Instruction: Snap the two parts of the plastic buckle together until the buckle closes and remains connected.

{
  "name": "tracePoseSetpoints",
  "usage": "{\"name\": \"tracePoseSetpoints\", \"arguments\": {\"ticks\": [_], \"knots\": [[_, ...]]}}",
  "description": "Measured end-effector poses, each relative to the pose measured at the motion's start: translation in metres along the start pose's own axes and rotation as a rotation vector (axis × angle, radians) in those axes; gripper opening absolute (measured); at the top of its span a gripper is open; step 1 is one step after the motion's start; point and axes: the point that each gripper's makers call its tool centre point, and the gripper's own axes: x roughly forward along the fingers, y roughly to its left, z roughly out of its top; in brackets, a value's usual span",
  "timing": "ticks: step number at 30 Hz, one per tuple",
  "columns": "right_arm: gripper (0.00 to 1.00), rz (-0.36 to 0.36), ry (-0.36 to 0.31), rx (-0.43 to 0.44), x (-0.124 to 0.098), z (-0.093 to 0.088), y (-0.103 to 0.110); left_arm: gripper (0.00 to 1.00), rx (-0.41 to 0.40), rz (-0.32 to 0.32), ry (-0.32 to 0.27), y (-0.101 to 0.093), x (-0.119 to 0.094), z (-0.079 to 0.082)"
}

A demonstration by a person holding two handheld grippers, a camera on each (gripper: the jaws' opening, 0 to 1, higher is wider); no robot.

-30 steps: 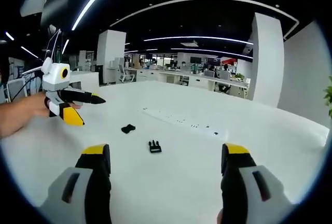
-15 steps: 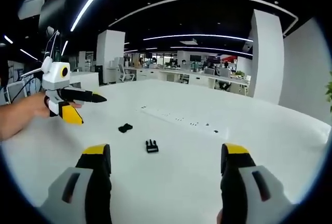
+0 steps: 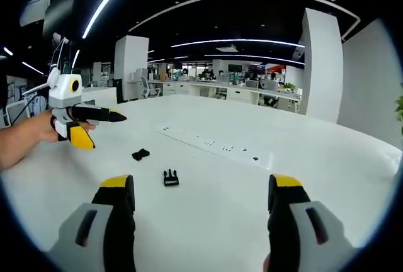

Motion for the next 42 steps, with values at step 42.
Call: {"name": "tracePoseSetpoints", "arguments": {"ticks": [42], "knots": [[0.80,0.036,-0.009,-0.010,0.046,0.011,-0.015,0.99,-0.006,-0.009,0.026,0.031,0.035,-0.001]]}}
